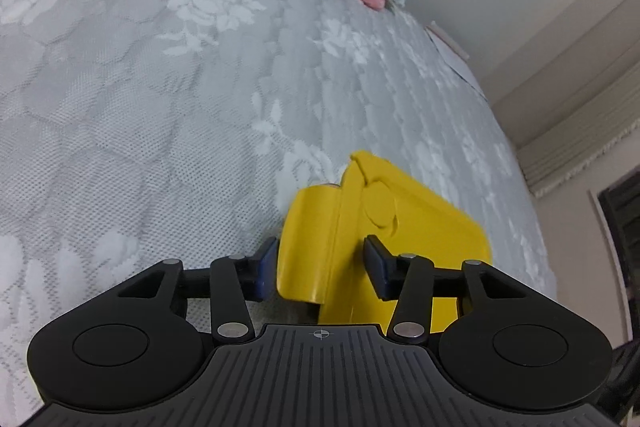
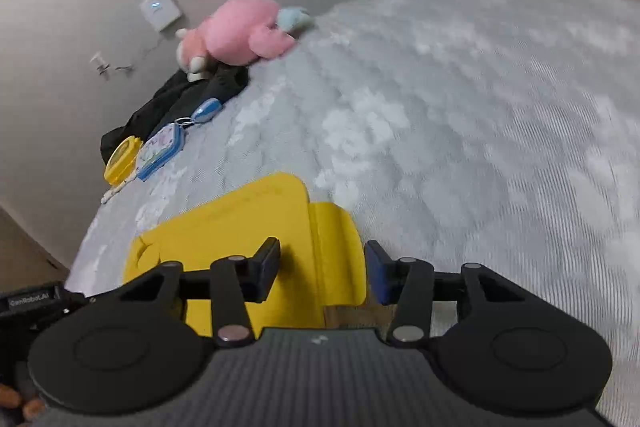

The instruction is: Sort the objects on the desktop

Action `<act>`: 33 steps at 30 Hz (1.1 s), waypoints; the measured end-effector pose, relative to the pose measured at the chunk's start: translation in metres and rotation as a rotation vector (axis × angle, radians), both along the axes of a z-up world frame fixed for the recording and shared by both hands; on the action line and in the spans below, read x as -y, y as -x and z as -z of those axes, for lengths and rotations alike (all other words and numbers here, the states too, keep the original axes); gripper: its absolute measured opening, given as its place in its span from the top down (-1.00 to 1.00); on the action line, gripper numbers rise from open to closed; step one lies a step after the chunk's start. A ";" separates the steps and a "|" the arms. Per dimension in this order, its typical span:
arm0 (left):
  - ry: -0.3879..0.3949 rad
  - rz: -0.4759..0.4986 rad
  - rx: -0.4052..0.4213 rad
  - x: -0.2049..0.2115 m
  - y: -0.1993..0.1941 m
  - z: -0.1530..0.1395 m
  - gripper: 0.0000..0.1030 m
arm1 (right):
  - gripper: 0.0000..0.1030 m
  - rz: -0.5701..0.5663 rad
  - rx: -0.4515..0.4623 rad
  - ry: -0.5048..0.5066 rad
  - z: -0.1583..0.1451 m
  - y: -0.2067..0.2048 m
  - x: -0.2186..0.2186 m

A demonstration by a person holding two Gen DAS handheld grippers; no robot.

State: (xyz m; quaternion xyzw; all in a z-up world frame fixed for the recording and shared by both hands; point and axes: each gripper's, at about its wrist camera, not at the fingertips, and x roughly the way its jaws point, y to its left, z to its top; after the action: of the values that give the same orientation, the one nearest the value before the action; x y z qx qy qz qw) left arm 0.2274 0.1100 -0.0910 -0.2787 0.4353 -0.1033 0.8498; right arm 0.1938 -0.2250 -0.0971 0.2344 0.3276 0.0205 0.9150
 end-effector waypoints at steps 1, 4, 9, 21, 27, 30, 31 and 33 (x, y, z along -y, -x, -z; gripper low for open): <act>-0.010 0.004 -0.001 0.000 0.002 -0.001 0.07 | 0.05 -0.009 0.014 0.020 -0.003 -0.003 -0.003; -0.055 0.034 0.003 0.004 0.008 -0.007 0.02 | 0.21 -0.016 0.027 0.076 -0.004 -0.011 -0.007; -0.107 0.035 0.014 0.006 0.007 -0.011 -0.08 | 0.35 -0.059 0.045 0.132 0.002 -0.009 -0.018; -0.148 0.057 0.030 0.012 0.009 -0.015 -0.07 | 0.11 -0.041 0.030 0.067 0.007 -0.005 -0.013; -0.004 0.031 0.045 -0.003 0.007 -0.011 -0.04 | 0.02 0.009 0.012 -0.058 0.012 -0.005 0.001; -0.018 0.025 0.011 -0.003 0.000 0.000 -0.17 | -0.04 0.029 -0.021 -0.137 0.018 -0.011 0.008; -0.019 0.026 -0.001 -0.002 -0.001 0.003 -0.19 | -0.03 0.026 -0.037 -0.163 0.020 -0.011 0.010; -0.019 0.039 -0.028 -0.001 -0.002 0.003 -0.19 | -0.01 0.021 -0.028 -0.164 0.016 -0.007 0.010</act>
State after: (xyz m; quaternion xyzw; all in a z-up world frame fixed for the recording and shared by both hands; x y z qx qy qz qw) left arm 0.2294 0.1112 -0.0938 -0.2634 0.4535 -0.1118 0.8440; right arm 0.2009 -0.2352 -0.1132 0.3122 0.3353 0.0342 0.8882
